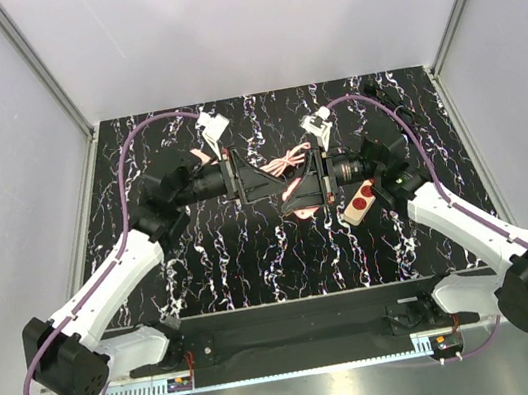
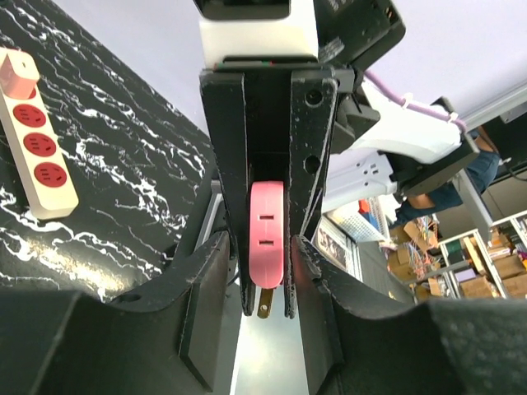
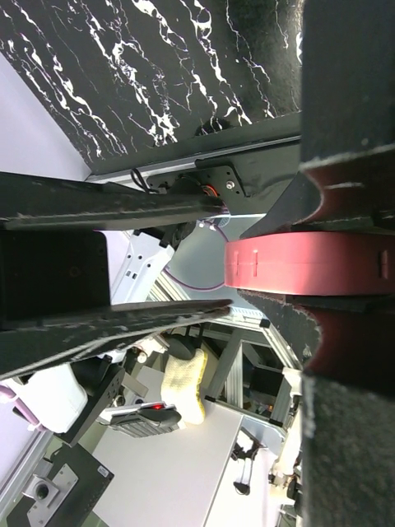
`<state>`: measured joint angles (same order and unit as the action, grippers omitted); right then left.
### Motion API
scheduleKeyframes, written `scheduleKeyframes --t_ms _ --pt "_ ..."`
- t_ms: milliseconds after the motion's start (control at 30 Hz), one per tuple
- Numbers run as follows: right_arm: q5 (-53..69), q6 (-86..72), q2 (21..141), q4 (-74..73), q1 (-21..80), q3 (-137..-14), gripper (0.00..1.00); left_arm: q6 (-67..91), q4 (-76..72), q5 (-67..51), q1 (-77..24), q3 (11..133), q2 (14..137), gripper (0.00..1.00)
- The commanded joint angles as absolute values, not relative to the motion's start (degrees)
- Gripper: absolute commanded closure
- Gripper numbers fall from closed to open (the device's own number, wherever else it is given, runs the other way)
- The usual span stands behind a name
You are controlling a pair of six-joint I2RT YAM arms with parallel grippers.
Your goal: Insert the plug
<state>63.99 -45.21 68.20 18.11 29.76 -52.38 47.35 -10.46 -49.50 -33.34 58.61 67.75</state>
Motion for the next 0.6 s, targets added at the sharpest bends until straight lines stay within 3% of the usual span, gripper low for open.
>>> scheduleKeyframes --t_ms 0,233,333,433,500,567 --pt "63.6 -44.2 68.3 19.9 30.6 -53.9 1.00 43.7 -9.8 -51.2 -34.4 60.7 67.6 0.59" --pt "63.0 -44.0 68.4 19.6 30.7 -53.7 1.00 41.3 -7.8 -50.9 -35.2 59.1 66.7 0.54" --pt "62.9 -44.0 68.4 19.2 30.7 -53.9 1.00 41.0 -7.4 -51.0 -35.3 58.9 67.0 0.67" --pt "62.5 -43.5 68.5 17.9 30.7 -53.8 1.00 41.0 -7.5 -51.6 -35.9 59.3 67.3 0.86" --pt "62.2 -43.3 68.6 17.1 30.7 -53.8 0.89 41.0 -7.6 -52.0 -36.6 59.6 67.6 1.00" --pt "62.0 -43.3 68.7 16.7 30.7 -53.8 0.80 41.0 -7.7 -52.0 -36.7 59.6 67.7 1.00"
